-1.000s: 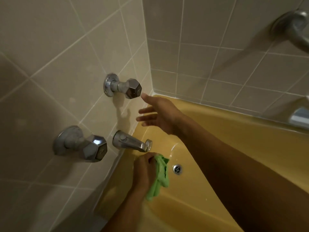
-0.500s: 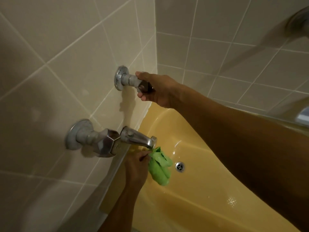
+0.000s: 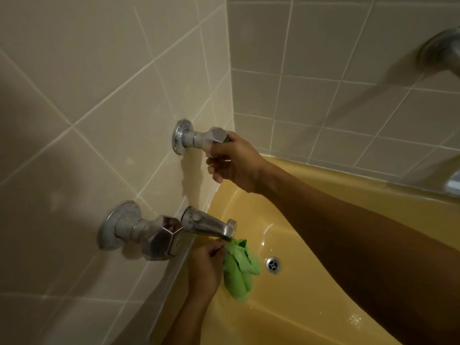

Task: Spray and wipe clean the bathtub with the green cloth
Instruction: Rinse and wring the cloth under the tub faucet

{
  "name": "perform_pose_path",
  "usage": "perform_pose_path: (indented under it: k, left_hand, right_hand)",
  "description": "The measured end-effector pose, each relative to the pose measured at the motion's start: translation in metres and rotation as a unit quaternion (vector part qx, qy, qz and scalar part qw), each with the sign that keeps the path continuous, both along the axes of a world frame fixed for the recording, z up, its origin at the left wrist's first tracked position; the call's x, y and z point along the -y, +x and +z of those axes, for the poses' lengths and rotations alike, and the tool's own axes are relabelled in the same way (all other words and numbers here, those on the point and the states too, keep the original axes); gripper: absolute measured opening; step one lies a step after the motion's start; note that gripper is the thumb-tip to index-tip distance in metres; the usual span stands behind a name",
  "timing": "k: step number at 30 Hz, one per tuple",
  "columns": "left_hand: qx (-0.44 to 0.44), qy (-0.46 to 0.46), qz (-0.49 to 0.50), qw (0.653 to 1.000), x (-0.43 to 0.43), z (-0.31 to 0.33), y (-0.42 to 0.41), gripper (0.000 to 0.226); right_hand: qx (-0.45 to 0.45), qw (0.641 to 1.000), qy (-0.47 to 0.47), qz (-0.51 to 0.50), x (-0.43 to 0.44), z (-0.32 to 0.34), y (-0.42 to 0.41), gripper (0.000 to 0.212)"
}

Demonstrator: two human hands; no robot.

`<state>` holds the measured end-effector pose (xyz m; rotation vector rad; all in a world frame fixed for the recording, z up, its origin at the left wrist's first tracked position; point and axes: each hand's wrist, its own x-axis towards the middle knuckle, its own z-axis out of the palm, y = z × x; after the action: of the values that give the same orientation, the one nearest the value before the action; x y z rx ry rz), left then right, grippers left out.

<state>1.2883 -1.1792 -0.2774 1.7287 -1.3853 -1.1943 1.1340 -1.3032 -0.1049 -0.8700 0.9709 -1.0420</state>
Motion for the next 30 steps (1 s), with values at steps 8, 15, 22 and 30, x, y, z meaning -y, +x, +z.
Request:
perform_pose_path:
  k: [8, 15, 22, 30]
  left_hand:
    - [0.011, 0.011, 0.002, 1.000, 0.004, 0.005, 0.003, 0.019]
    - [-0.018, 0.017, 0.020, 0.999, 0.006, 0.000, 0.011, 0.022]
    - [-0.020, 0.000, 0.014, 1.000, 0.006, -0.007, 0.017, 0.033]
    - [-0.050, 0.007, 0.010, 0.999, 0.006, -0.009, 0.017, 0.024]
  right_hand:
    - [-0.001, 0.985, 0.085, -0.147, 0.016, 0.012, 0.038, 0.015]
    - [-0.060, 0.963, -0.021, -0.260, 0.017, -0.012, 0.053, 0.019]
    - [-0.154, 0.925, -0.181, -0.298, 0.021, -0.030, 0.051, 0.020]
    - [-0.454, 0.728, -0.508, -0.073, 0.045, -0.048, -0.010, 0.046]
